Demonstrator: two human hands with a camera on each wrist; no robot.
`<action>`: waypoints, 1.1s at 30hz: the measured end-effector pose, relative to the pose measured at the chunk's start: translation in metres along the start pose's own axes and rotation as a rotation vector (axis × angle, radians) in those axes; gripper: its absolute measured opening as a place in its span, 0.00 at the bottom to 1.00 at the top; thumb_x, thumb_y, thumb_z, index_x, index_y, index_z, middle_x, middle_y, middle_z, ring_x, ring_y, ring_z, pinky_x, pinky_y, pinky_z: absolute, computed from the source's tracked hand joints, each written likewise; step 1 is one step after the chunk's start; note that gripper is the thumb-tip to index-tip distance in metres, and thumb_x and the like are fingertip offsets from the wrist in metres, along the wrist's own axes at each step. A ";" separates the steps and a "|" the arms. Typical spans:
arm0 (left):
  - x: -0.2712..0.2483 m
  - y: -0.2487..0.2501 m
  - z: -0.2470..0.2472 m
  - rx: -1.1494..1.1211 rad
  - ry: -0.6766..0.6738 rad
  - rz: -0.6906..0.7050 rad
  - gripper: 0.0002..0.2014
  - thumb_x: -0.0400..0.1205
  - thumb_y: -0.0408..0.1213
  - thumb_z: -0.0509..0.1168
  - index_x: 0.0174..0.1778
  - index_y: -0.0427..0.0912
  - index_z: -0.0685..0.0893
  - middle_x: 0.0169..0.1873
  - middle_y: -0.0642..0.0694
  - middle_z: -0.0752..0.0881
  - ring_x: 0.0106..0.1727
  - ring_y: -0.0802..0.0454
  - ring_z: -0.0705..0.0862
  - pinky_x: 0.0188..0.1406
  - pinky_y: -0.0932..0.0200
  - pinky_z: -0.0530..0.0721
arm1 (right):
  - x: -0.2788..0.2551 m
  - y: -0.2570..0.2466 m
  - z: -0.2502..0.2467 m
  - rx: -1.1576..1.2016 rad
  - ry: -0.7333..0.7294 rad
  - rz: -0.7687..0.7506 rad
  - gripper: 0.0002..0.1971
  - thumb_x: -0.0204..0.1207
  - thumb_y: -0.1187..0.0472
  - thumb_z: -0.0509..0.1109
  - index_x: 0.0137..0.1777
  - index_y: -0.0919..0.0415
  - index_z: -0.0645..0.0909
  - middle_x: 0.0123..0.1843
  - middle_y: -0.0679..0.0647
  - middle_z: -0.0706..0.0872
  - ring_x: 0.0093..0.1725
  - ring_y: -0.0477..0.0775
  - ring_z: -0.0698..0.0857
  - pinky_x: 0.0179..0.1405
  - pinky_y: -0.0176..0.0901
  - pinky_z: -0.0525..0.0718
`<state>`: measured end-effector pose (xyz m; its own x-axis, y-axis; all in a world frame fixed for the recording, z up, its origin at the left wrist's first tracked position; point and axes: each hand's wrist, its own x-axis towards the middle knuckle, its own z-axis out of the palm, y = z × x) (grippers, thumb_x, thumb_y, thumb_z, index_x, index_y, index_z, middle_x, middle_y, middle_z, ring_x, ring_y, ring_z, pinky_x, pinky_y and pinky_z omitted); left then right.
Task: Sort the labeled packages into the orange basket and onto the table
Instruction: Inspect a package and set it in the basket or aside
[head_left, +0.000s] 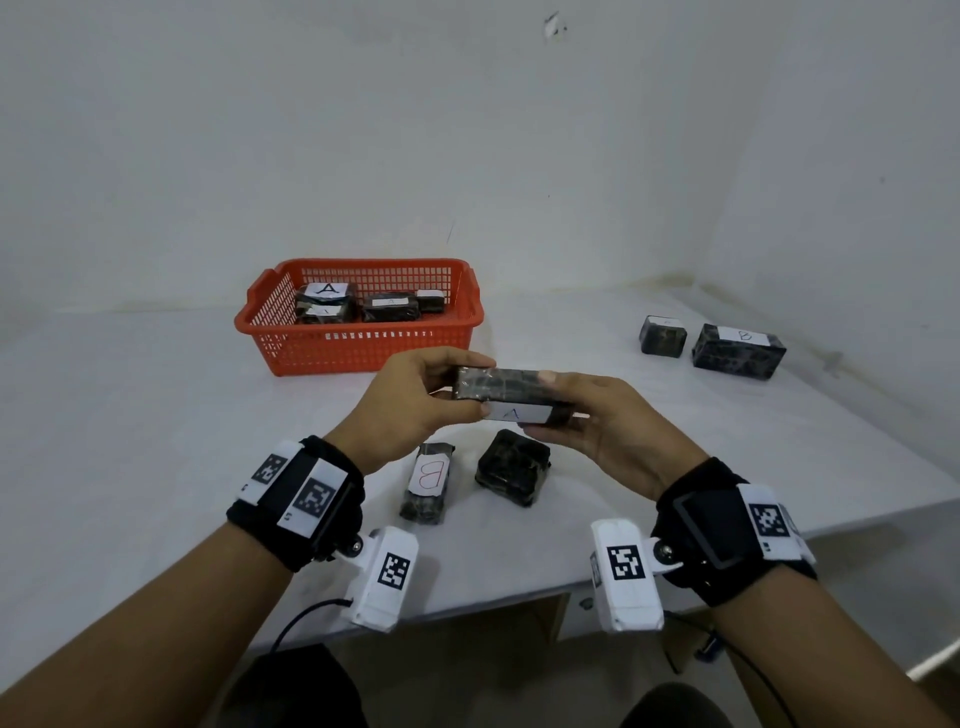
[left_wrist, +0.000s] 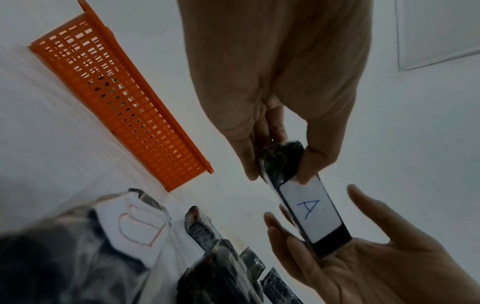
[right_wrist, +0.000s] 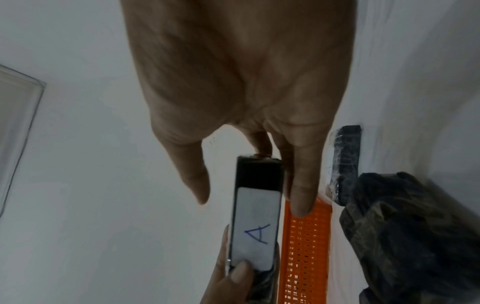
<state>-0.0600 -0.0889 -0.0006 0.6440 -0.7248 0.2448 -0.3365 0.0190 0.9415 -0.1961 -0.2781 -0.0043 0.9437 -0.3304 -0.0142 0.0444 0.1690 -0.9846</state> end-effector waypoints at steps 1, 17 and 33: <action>-0.001 0.000 0.000 0.005 -0.013 0.000 0.23 0.73 0.19 0.79 0.63 0.38 0.90 0.55 0.43 0.94 0.56 0.51 0.93 0.57 0.62 0.90 | 0.000 0.000 0.000 -0.005 0.014 0.014 0.17 0.82 0.60 0.74 0.63 0.73 0.88 0.61 0.67 0.92 0.59 0.60 0.92 0.61 0.51 0.91; -0.007 0.001 0.005 -0.038 -0.006 -0.078 0.10 0.83 0.32 0.74 0.60 0.39 0.92 0.52 0.42 0.95 0.52 0.51 0.94 0.54 0.63 0.89 | 0.005 0.009 0.005 -0.041 0.107 -0.033 0.18 0.77 0.61 0.80 0.58 0.78 0.88 0.56 0.68 0.92 0.55 0.59 0.93 0.58 0.49 0.91; -0.011 0.001 0.005 -0.033 0.022 -0.108 0.10 0.82 0.35 0.76 0.58 0.42 0.94 0.51 0.41 0.95 0.53 0.47 0.94 0.61 0.50 0.89 | -0.002 0.009 0.003 -0.053 0.040 -0.066 0.13 0.79 0.69 0.76 0.62 0.72 0.88 0.59 0.65 0.93 0.60 0.61 0.92 0.64 0.52 0.89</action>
<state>-0.0704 -0.0843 -0.0029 0.6900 -0.7088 0.1464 -0.2419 -0.0352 0.9697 -0.1969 -0.2733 -0.0129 0.9253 -0.3766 0.0449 0.0873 0.0964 -0.9915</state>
